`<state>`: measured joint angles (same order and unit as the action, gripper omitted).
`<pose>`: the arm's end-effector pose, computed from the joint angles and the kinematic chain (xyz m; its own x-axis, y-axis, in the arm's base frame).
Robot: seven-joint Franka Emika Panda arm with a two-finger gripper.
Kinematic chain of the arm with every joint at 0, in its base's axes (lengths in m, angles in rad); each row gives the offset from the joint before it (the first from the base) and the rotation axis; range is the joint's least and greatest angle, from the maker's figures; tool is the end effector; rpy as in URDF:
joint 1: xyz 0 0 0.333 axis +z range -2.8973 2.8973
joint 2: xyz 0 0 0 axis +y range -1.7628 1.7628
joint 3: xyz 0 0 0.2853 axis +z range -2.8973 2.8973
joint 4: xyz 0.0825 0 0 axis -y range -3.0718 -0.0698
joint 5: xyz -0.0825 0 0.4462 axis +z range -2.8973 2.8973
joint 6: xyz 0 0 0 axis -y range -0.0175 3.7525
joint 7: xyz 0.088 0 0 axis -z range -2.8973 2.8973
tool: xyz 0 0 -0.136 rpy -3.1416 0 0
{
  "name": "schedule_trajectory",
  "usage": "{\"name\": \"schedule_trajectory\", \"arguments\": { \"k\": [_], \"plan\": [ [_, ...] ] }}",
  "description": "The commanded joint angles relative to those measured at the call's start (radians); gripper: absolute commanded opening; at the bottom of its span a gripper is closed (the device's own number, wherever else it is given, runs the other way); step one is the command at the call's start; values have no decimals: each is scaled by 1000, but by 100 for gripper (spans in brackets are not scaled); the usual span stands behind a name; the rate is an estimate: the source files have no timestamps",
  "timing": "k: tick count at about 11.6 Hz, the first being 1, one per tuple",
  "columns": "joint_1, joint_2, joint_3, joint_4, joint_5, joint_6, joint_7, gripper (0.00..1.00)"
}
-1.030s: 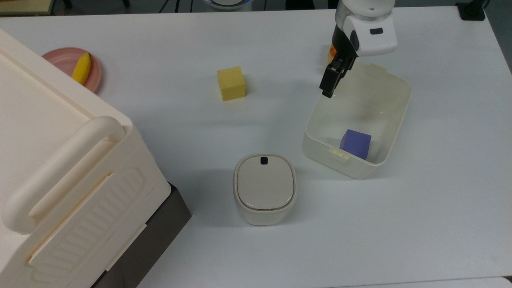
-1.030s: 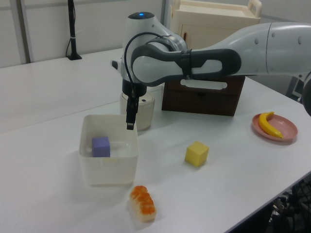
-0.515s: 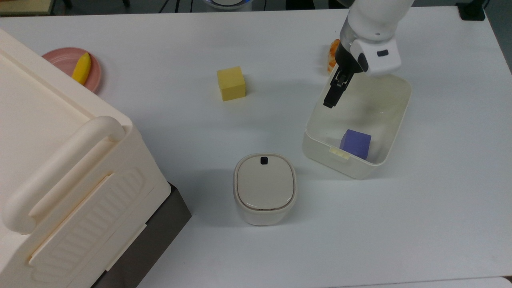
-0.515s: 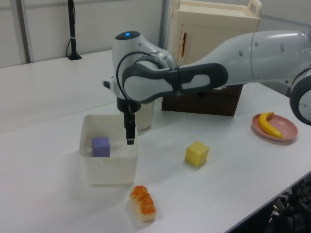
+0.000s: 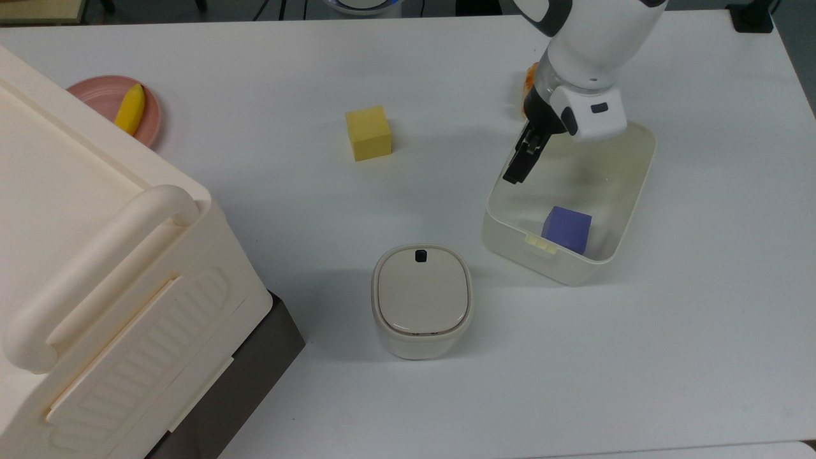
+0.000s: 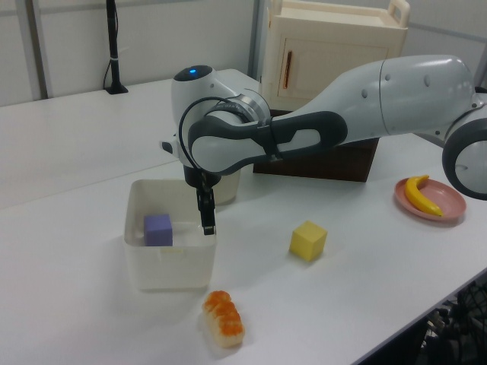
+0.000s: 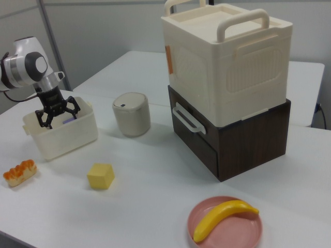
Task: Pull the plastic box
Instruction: 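Lower the gripper into the white plastic box beside its rim, then hook the box rim and drag the box toward the canister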
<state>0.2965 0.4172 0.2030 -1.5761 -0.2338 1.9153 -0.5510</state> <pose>0.6391 0.3105 0.3163 0.4337 0.8916 -0.1304 0.9010 -0.4273 0.0746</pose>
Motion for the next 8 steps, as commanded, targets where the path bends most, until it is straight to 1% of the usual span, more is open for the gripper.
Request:
{"name": "schedule_trajectory", "arguments": {
  "k": [1, 4, 5, 8],
  "plan": [
    [-11, -26, -11, -48, -28, -22, -23, 100],
    [-14, -67, -13, -105, -30, -24, -23, 100],
    [-13, -80, -25, -119, -32, -32, -24, 100],
    [-14, -106, -43, -122, -32, -77, -26, 100]
  ]
}}
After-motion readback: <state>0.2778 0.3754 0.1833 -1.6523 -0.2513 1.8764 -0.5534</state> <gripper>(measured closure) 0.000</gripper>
